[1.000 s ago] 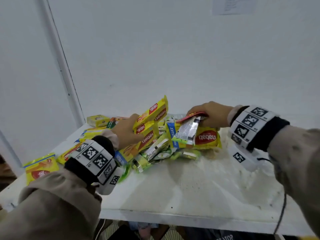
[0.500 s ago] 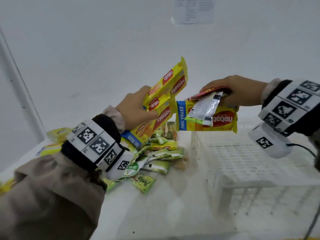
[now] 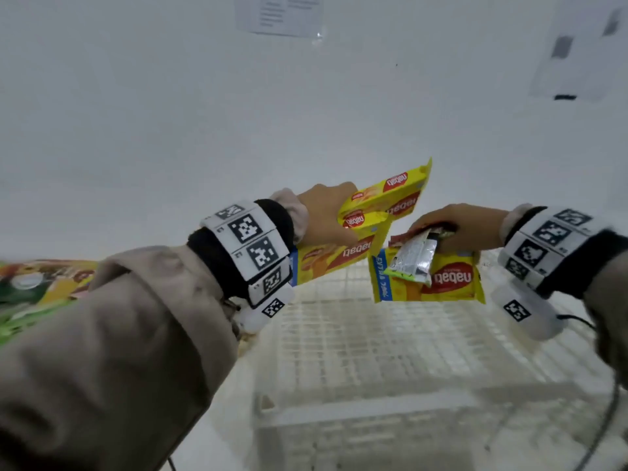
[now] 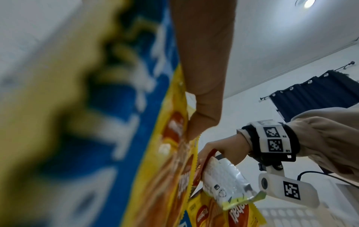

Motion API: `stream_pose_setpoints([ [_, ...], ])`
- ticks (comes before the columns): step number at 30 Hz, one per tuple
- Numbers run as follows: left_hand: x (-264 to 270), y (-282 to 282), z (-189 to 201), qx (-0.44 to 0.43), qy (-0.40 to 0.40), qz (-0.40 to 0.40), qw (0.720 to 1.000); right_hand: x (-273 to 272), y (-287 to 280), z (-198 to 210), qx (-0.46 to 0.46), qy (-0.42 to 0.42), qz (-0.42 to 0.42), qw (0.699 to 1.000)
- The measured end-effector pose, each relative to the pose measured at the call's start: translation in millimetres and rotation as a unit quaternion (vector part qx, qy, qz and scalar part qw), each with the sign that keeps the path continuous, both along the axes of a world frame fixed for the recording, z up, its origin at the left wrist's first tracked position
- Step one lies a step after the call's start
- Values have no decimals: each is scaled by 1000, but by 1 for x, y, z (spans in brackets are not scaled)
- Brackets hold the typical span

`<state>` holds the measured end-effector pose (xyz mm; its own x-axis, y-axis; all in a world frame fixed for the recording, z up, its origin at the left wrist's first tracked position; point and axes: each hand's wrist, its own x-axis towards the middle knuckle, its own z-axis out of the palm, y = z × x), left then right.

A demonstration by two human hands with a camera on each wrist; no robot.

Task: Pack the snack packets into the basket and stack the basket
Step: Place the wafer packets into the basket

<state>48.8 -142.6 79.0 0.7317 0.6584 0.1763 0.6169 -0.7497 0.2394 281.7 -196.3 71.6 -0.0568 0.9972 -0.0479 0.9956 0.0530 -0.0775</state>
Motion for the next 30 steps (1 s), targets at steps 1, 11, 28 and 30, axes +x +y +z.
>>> stream_pose_setpoints([
  [1, 15, 1, -6, -9, 17, -6, 1000, 10, 2, -8, -13, -12, -5, 1000],
  [11, 103, 16, -71, -189, 121, 40, 974, 77, 17, -62, -147, -66, 21, 987],
  [28, 126, 26, -115, -121, 268, 89, 952, 76, 35, -87, -275, -245, -30, 929],
  [30, 127, 25, -111, -136, 268, 89, 949, 68, 35, -80, -275, -231, -24, 933],
])
